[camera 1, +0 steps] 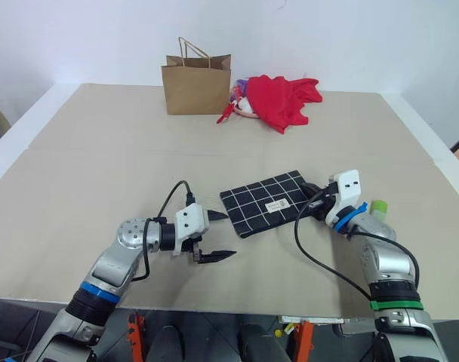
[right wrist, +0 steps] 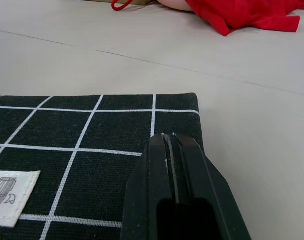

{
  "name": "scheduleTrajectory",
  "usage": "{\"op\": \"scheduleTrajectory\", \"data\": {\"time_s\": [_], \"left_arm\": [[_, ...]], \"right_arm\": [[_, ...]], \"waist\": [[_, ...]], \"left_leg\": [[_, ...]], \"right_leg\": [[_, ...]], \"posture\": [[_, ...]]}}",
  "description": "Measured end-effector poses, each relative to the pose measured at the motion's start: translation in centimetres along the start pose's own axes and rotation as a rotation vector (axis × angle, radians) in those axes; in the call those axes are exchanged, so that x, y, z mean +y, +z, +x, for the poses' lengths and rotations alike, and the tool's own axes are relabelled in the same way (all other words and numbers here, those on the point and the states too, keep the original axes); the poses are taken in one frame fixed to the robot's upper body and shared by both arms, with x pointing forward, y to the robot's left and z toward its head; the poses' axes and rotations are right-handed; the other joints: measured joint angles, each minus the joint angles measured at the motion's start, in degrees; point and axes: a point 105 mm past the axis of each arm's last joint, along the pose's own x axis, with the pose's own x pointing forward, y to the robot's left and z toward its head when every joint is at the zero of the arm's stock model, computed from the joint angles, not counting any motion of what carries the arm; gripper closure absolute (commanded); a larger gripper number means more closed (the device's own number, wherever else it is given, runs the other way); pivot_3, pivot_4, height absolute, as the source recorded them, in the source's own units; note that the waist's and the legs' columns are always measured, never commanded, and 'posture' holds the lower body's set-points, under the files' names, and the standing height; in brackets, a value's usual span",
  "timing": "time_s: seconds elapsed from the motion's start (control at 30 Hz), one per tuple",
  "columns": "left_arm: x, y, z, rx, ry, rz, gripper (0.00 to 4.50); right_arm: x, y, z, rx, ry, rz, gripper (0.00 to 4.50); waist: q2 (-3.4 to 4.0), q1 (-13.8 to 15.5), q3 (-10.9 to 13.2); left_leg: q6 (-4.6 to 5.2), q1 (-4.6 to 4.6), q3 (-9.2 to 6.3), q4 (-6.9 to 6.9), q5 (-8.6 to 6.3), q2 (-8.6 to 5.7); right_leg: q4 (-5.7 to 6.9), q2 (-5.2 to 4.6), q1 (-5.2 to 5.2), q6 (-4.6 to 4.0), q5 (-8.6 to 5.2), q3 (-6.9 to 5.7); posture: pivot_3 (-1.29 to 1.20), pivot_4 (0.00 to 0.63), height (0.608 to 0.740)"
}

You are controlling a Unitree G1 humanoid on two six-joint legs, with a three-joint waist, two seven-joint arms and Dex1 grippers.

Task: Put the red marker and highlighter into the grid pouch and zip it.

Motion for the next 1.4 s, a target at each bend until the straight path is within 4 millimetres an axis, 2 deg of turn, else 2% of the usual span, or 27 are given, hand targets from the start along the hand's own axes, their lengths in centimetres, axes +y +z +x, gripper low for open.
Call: {"op": "scheduleTrajectory", "data": {"time_s": [0.5, 0.67, 0.8, 1.03, 1.4], "left_arm": [[0.5, 0.0, 0.7, -0.018, 0.02, -0.001, 0.0], [0.7, -1.3, 0.6, 0.058, 0.013, 0.07, 0.0], [0.9, -0.8, 1.4, 0.062, -0.011, 0.196, 0.0], [1.4, -0.4, 2.9, 0.055, -0.04, 0.312, 0.0], [3.2, -0.1, 4.9, 0.044, -0.087, 0.356, 0.0]], "right_arm": [[0.7, -0.9, -0.4, 0.032, 0.011, -0.057, 4.47], [0.9, -1.0, -0.4, 0.027, 0.011, -0.054, 4.47], [1.1, -1.1, -0.3, 0.023, 0.013, -0.055, 4.47], [1.3, -1.0, -0.1, 0.017, 0.013, -0.055, 4.47], [1.6, -1.0, 0.0, 0.005, 0.012, -0.063, 4.47]], "waist": [[0.02, 0.0, -0.03], [0.02, -0.01, -0.03], [0.01, -0.08, -0.04], [0.01, -0.1, -0.04], [0.01, -0.25, -0.04]], "left_leg": [[0.0, 0.05, -0.03, -0.03, 0.0, 0.0], [0.0, 0.14, -0.04, -0.04, 0.0, 0.0], [0.0, 0.22, -0.03, -0.03, 0.0, 0.0], [0.0, 0.34, -0.03, -0.03, 0.0, 0.0], [0.01, 0.36, -0.03, -0.05, 0.0, 0.0]], "right_leg": [[0.0, 0.01, 0.07, 0.03, -0.03, -0.01], [0.0, 0.01, 0.14, 0.02, -0.03, -0.01], [-0.01, 0.01, 0.21, 0.02, -0.03, -0.01], [-0.01, 0.01, 0.36, 0.03, -0.03, -0.01], [-0.01, 0.02, 0.38, 0.04, -0.03, -0.01]], "posture": [[0.0, 0.15, 0.739], [0.0, 0.15, 0.739], [0.0, 0.15, 0.739], [0.0, 0.15, 0.739], [0.0, 0.15, 0.739]]}}
